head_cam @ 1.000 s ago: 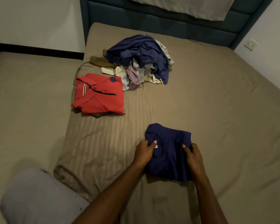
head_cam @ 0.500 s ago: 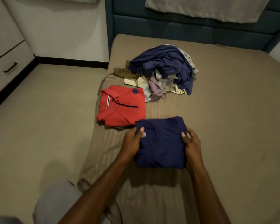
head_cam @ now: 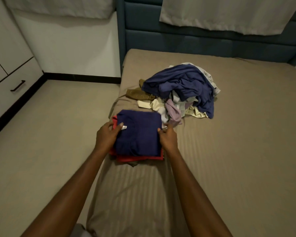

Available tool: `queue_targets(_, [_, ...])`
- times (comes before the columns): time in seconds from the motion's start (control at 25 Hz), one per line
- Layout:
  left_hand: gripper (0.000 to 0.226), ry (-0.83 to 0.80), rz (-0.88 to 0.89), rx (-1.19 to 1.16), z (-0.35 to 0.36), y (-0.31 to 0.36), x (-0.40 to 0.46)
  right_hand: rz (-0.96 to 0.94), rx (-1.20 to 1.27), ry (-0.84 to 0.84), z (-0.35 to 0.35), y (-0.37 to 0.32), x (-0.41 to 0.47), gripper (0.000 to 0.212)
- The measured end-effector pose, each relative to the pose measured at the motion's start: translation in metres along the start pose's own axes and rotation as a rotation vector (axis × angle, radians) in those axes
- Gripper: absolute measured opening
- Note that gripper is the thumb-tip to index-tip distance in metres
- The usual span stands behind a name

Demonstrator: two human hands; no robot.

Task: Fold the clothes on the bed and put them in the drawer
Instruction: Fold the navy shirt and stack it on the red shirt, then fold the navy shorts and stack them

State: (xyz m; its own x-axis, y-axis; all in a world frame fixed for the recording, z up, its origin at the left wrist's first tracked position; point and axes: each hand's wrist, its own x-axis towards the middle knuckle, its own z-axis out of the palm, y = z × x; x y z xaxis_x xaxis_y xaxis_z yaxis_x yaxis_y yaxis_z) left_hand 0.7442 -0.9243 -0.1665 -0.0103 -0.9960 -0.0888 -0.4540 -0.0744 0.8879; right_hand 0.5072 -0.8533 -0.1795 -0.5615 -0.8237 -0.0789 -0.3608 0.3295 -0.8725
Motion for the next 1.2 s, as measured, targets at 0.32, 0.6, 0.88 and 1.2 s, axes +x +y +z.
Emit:
queue_targets(0.32, [0.036,0.280,0.426,0.417,0.021,-0.005,-0.014,-0.412,-0.600,0.251,0.040,0.002,-0.003,0.051])
queue_targets(0.6, [0.067,-0.063,0.500,0.794,0.073,-0.030,0.024,-0.443,-0.709,0.109,0.078,0.028,-0.002,0.062])
queue_targets(0.88, [0.081,-0.076,0.455,0.823,0.082,-0.034,0.021,-0.458,-0.689,0.074,0.077,0.037,-0.001,0.063])
queue_targets(1.2, [0.073,0.110,0.588,0.641,0.122,0.026,0.030,-0.367,-0.342,0.210,0.016,0.016,0.053,0.058])
